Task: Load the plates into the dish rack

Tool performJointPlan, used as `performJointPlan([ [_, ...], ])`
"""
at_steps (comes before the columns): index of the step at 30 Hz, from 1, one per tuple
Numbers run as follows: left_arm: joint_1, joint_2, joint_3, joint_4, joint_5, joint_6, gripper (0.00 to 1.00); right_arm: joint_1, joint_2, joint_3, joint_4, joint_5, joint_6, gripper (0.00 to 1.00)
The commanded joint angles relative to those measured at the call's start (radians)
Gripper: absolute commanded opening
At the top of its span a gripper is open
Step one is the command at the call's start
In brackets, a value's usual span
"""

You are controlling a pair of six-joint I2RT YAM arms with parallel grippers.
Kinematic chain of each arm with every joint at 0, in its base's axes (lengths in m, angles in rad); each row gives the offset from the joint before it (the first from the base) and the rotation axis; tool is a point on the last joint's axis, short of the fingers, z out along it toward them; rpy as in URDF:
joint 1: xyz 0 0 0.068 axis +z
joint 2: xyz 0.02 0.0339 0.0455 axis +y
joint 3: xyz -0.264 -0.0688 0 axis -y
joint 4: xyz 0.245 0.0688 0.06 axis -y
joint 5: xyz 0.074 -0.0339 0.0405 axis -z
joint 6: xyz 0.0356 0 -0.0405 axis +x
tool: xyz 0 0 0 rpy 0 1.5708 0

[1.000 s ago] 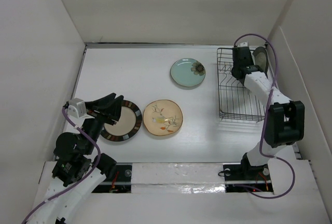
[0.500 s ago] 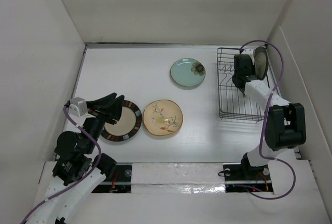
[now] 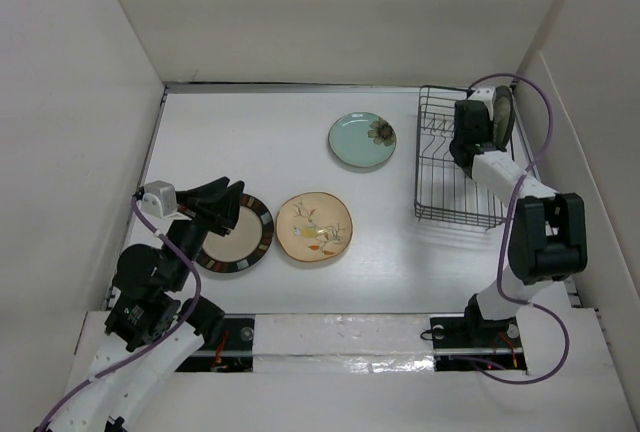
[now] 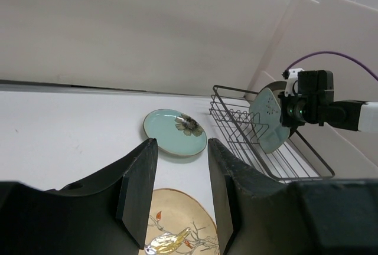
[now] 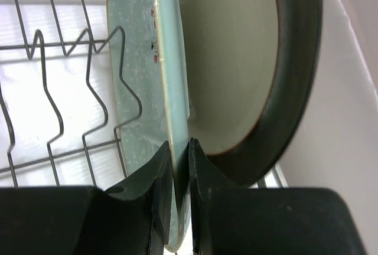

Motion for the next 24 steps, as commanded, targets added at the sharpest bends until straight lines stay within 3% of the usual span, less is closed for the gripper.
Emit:
performJointPlan([
  [1, -0.005, 0.015, 0.014, 0.032, -0.009, 0.005, 0.37, 0.019, 0.053, 0.133, 0.065, 0.071, -0.033, 0.08],
  [4, -0.005, 0.02, 0.011, 0.036, -0.009, 0.005, 0.36, 0.02, 0.086, 0.142, 0.0, 0.101, -0.03, 0.12],
  [9, -0.005, 0.026, 0.011, 0.037, 0.001, 0.005, 0.37, -0.003, 0.057, 0.122, -0.04, 0.079, 0.036, 0.47],
  [11, -0.005, 0.028, 0.011, 0.036, 0.002, 0.005, 0.37, -0.004, 0.052, 0.141, -0.069, 0.078, 0.059, 0.53],
  [12, -0.005, 0.026, 0.011, 0.036, 0.002, 0.005, 0.37, -0.013, 0.043, 0.148, -0.078, 0.078, 0.068, 0.6],
  [16, -0.005, 0.025, 0.009, 0.036, -0.004, 0.005, 0.37, -0.004, -0.02, 0.167, -0.097, 0.061, 0.096, 0.66],
  [20, -0.005, 0.034, 0.009, 0.036, -0.007, 0.005, 0.37, 0.067, -0.132, 0.155, -0.091, 0.03, 0.143, 0.66],
  [21, -0.005, 0.038, 0.011, 0.032, -0.007, 0.005, 0.37, 0.088, -0.155, 0.139, -0.089, 0.022, 0.156, 0.62],
  [23, -0.005, 0.046, 0.012, 0.031, -0.005, 0.007, 0.36, 0.172, -0.214, 0.119, -0.063, -0.04, 0.214, 0.45],
  [24, -0.005, 0.046, 0.012, 0.032, -0.007, 0.008, 0.35, 0.208, -0.232, 0.103, -0.037, -0.127, 0.225, 0.21],
])
